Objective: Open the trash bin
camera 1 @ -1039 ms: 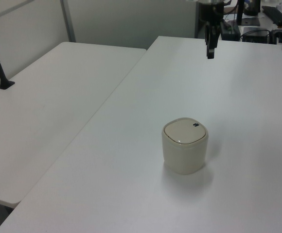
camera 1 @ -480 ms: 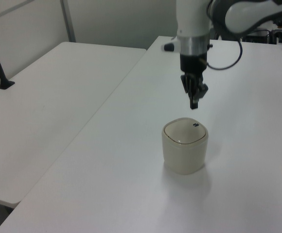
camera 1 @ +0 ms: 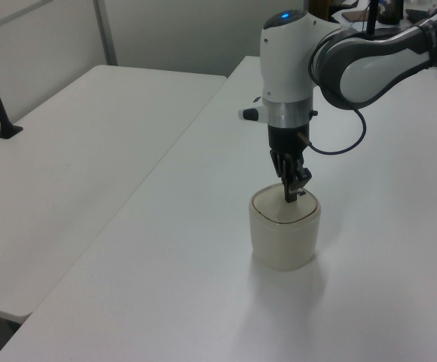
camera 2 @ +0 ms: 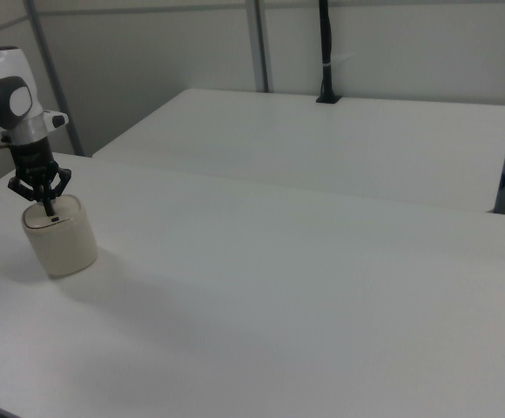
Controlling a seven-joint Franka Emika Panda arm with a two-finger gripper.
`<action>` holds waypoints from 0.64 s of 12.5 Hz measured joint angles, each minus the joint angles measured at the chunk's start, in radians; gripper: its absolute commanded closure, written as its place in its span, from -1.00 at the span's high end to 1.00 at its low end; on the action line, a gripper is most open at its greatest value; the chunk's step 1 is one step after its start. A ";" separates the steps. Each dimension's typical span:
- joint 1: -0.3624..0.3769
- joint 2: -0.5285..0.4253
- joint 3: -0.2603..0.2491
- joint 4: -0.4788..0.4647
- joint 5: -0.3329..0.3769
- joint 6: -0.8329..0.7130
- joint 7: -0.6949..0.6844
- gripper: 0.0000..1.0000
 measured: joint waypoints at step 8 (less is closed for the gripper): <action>-0.032 -0.049 -0.013 0.019 -0.025 -0.023 0.089 -0.92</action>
